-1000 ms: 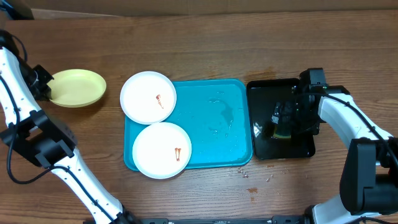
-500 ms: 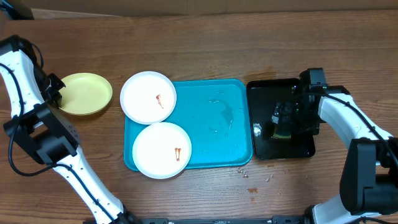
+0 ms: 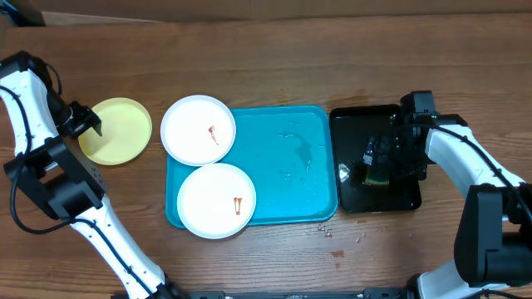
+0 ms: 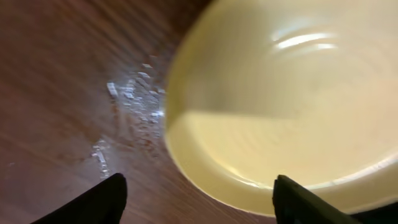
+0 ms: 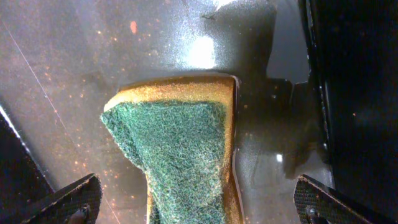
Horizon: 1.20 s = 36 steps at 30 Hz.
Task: Clean dirty plates on tray and stack at the side
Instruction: 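Release the yellow plate and move the left gripper to the lower white plate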
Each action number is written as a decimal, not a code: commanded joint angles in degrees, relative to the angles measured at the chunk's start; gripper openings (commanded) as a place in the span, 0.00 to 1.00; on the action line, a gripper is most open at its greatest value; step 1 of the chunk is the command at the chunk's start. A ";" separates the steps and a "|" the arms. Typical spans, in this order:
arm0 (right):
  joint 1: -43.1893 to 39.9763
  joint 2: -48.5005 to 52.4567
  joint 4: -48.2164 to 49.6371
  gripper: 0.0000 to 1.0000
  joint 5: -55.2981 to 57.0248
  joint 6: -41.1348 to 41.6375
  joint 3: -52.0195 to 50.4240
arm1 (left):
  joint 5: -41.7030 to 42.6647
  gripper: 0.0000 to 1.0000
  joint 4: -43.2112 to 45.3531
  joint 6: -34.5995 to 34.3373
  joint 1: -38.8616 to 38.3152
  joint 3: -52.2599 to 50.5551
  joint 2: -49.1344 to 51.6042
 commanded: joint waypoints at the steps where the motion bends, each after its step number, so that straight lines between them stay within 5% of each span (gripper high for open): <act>1: 0.39 -1.53 0.11 1.00 0.59 0.17 -0.17 | 10.27 0.74 -0.39 5.09 -1.51 2.03 -2.14; 7: 0.39 -1.53 0.11 1.00 0.59 0.15 -0.17 | 16.20 0.76 -3.50 7.96 -7.61 2.21 -7.72; 18: 0.39 -1.53 0.11 1.00 0.59 0.15 -0.17 | 8.15 0.76 -7.23 7.37 -22.40 -2.69 -20.09; 36: 0.39 -1.53 0.11 1.00 0.57 0.17 -0.17 | 0.70 0.75 10.75 -1.88 -27.26 -58.38 -56.37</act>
